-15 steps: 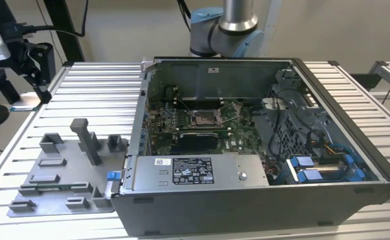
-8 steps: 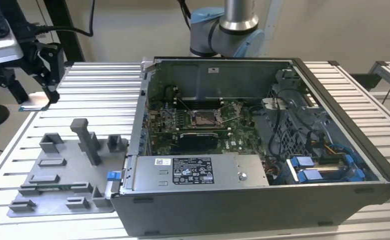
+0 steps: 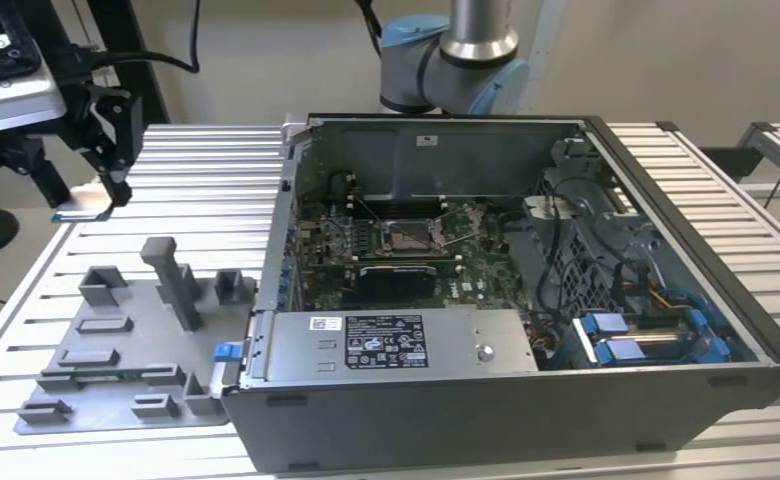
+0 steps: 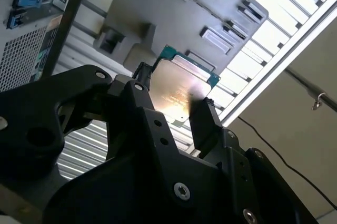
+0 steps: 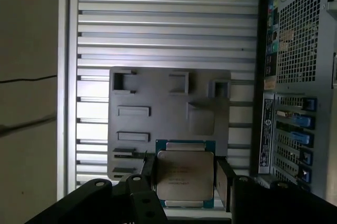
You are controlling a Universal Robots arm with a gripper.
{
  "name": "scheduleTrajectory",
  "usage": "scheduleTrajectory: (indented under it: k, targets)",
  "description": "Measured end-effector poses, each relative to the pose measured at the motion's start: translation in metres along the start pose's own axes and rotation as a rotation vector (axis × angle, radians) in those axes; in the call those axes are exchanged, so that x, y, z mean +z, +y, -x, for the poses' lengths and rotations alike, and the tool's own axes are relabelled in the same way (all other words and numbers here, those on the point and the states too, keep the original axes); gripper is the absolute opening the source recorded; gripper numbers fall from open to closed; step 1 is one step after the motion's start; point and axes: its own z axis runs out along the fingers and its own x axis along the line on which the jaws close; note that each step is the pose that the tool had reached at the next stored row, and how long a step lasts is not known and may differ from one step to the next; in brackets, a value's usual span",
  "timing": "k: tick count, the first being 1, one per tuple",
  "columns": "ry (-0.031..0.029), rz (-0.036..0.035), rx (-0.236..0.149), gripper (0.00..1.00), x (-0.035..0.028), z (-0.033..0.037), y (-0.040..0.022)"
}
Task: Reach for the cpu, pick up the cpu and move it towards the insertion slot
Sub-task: 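Pick up the cpu and move it towards the insertion slot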
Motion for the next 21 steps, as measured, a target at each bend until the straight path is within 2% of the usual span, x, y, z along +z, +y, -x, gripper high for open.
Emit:
scheduleTrajectory:
  k: [11,16,21]
  targets:
    - [-0.0001,0.0001,0.0,0.0,0.0001,0.0238,-0.0002]
    - [-0.0001,0.0,0.0,0.0,0.0001,0.0383,-0.0004]
    - [-0.0001,0.0001,0.0,0.0,0.0001,0.0559,-0.0005]
